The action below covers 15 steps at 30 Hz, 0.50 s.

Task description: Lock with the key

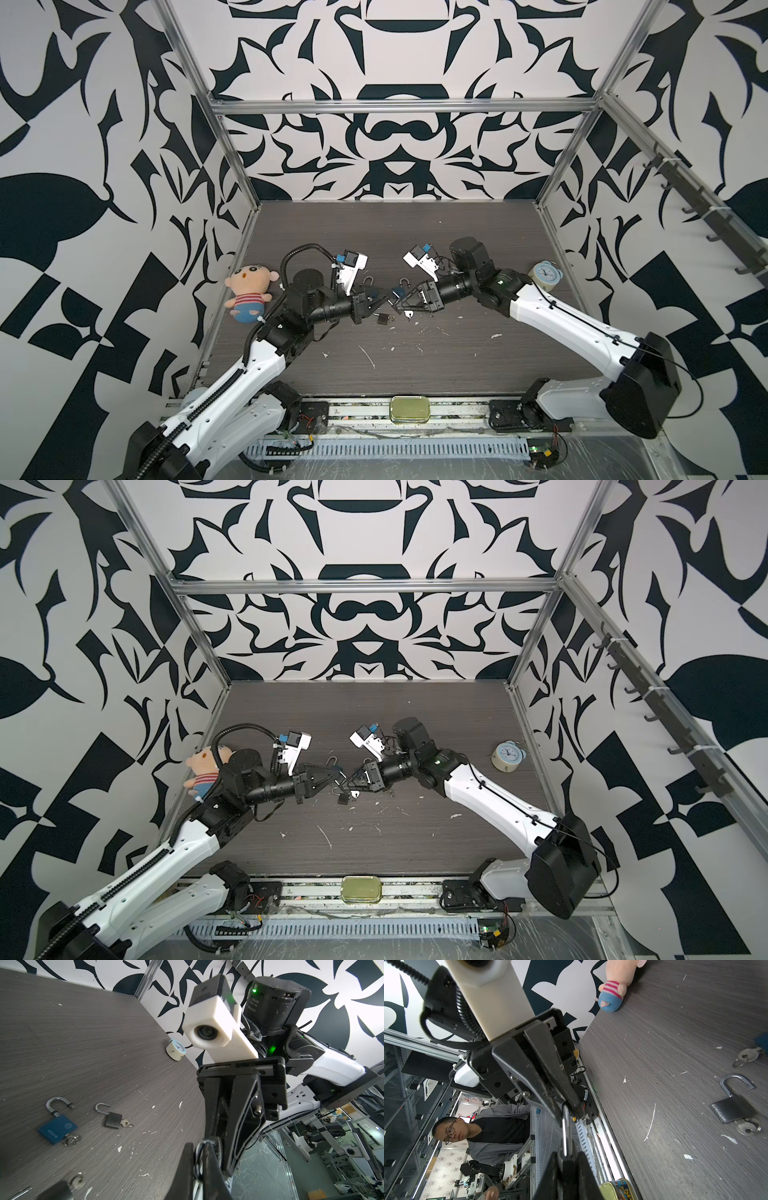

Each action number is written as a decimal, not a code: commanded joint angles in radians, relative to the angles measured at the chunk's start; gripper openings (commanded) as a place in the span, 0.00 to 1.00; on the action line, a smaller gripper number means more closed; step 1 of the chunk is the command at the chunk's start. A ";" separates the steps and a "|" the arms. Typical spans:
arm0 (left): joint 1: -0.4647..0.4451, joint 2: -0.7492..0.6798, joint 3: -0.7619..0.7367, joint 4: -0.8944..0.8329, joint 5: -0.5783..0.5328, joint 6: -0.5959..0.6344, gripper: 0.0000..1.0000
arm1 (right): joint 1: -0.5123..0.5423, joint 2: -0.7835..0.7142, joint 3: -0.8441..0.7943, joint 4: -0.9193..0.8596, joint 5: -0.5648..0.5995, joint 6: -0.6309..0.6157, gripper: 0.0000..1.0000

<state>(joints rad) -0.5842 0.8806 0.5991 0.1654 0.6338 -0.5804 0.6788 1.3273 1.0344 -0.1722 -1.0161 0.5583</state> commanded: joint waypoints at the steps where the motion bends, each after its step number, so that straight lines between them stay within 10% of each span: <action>1: -0.019 0.014 -0.057 -0.083 0.021 -0.010 0.00 | 0.024 -0.041 0.045 0.235 -0.058 0.015 0.00; 15: -0.083 -0.026 -0.102 -0.069 0.016 -0.052 0.00 | 0.018 0.011 0.069 0.276 -0.006 0.012 0.00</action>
<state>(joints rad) -0.6102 0.8356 0.5442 0.2127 0.5846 -0.6334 0.6876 1.3434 1.0332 -0.1593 -1.0199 0.5659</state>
